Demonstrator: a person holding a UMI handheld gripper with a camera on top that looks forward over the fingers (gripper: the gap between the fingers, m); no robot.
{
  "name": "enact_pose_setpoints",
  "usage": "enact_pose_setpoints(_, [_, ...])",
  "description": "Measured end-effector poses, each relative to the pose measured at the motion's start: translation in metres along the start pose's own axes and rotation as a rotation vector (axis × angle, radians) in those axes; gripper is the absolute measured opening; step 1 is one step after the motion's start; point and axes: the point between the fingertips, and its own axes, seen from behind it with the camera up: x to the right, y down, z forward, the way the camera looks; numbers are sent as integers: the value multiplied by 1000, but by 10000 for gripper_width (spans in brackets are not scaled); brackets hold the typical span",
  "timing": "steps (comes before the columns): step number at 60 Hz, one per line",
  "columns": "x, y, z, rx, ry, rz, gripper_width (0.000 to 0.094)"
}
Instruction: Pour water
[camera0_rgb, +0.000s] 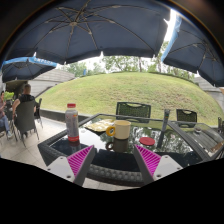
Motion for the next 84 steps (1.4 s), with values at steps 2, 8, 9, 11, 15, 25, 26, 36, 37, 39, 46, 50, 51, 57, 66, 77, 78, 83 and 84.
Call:
enact_pose_setpoints(2, [1, 0, 0, 4, 4, -2, 836])
enact_pose_setpoints(8, [-8, -6, 4, 15, -13, 3, 836])
enact_pose_setpoints(9, [-11, -7, 6, 16, -21, 3, 833])
enact_pose_setpoints(11, [-18, -10, 10, 20, -39, 4, 831])
enact_pose_setpoints(15, [-37, -20, 21, 27, -80, 15, 830])
enact_pose_setpoints(25, [-107, -55, 68, 67, -192, 45, 829])
enact_pose_setpoints(26, [-114, -58, 74, 66, -202, 45, 830])
enact_pose_setpoints(36, [-172, -74, 142, 68, -244, 43, 829])
enact_pose_setpoints(37, [-175, -72, 150, 59, -239, 39, 829])
enact_pose_setpoints(39, [-181, -71, 164, 50, -232, 34, 830])
enact_pose_setpoints(46, [-196, -73, 208, 45, -201, 43, 823])
enact_pose_setpoints(50, [-196, -76, 227, 63, -174, 58, 785])
enact_pose_setpoints(51, [-194, -76, 230, 66, -163, 64, 751])
enact_pose_setpoints(57, [-189, -80, 241, 98, -118, 91, 512])
enact_pose_setpoints(66, [-190, -83, 240, 169, -102, 74, 348])
enact_pose_setpoints(77, [-176, -92, 245, 165, -140, 256, 340])
enact_pose_setpoints(78, [-169, -96, 246, 164, -137, 288, 339])
enact_pose_setpoints(83, [-132, -130, 250, 203, -111, 480, 339])
enact_pose_setpoints(84, [-121, -135, 259, 207, -115, 527, 339])
